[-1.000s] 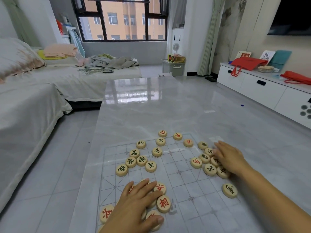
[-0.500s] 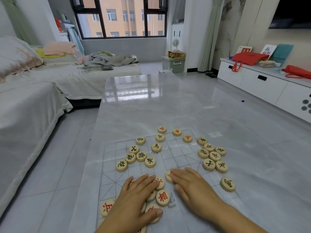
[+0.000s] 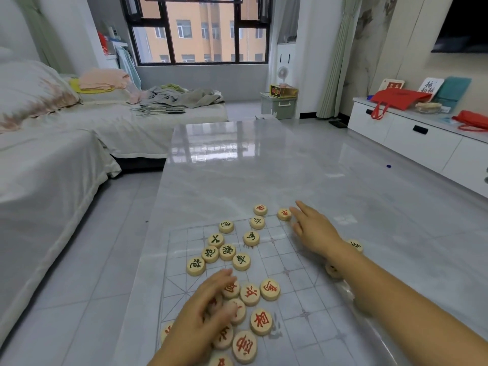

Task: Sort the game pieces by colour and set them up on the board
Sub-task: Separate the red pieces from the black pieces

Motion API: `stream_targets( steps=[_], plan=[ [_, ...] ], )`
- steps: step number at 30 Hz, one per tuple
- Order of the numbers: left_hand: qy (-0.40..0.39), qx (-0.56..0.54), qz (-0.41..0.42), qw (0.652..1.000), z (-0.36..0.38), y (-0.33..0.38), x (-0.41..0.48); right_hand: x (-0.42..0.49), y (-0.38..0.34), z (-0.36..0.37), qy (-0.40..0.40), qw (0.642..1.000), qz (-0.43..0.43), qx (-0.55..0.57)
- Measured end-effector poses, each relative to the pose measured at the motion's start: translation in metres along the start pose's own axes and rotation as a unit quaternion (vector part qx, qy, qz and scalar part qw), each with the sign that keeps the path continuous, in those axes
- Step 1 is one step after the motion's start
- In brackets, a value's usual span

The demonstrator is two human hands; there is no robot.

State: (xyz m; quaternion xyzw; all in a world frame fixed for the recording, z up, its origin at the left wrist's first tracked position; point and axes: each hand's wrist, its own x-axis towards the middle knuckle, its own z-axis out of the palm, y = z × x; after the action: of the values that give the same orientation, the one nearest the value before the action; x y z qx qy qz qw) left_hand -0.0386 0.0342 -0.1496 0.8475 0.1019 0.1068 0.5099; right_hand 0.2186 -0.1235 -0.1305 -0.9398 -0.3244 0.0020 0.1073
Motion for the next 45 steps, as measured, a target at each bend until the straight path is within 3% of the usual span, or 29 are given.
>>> stream_targets(
  steps=[2,4,6,10,16,23,29,37,45],
  plan=[
    [0.074,-0.145,-0.042,0.986,-0.007,0.000,-0.001,0.020,-0.002,0.006,-0.028,0.999,-0.013,-0.021],
    [0.093,-0.222,-0.063,0.969,-0.011,-0.003,0.001,0.035,-0.004,0.016,-0.060,0.998,-0.015,-0.032],
    [0.095,-0.205,-0.050,0.973,-0.011,-0.005,0.003,0.042,-0.007,0.025,-0.075,0.997,0.006,-0.024],
    [0.090,-0.193,-0.047,0.976,-0.010,-0.009,0.005,0.021,-0.021,0.037,-0.034,0.998,0.042,0.025],
    [0.103,-0.246,-0.050,0.963,-0.009,-0.016,0.008,-0.068,-0.048,0.036,-0.067,0.988,-0.031,0.133],
    [0.177,-0.388,-0.036,0.904,-0.030,-0.004,0.015,-0.115,-0.073,0.028,-0.134,0.960,-0.044,0.241],
    [0.248,-0.245,-0.061,0.935,-0.048,-0.032,0.015,-0.036,-0.047,0.018,-0.016,0.976,-0.013,0.218],
    [0.244,-0.204,-0.057,0.946,-0.042,-0.054,0.018,0.063,-0.041,0.029,-0.086,0.991,-0.062,0.080],
    [0.246,-0.201,-0.054,0.947,-0.043,-0.049,0.015,0.006,-0.022,0.019,-0.052,0.997,-0.013,0.060]
  ],
)
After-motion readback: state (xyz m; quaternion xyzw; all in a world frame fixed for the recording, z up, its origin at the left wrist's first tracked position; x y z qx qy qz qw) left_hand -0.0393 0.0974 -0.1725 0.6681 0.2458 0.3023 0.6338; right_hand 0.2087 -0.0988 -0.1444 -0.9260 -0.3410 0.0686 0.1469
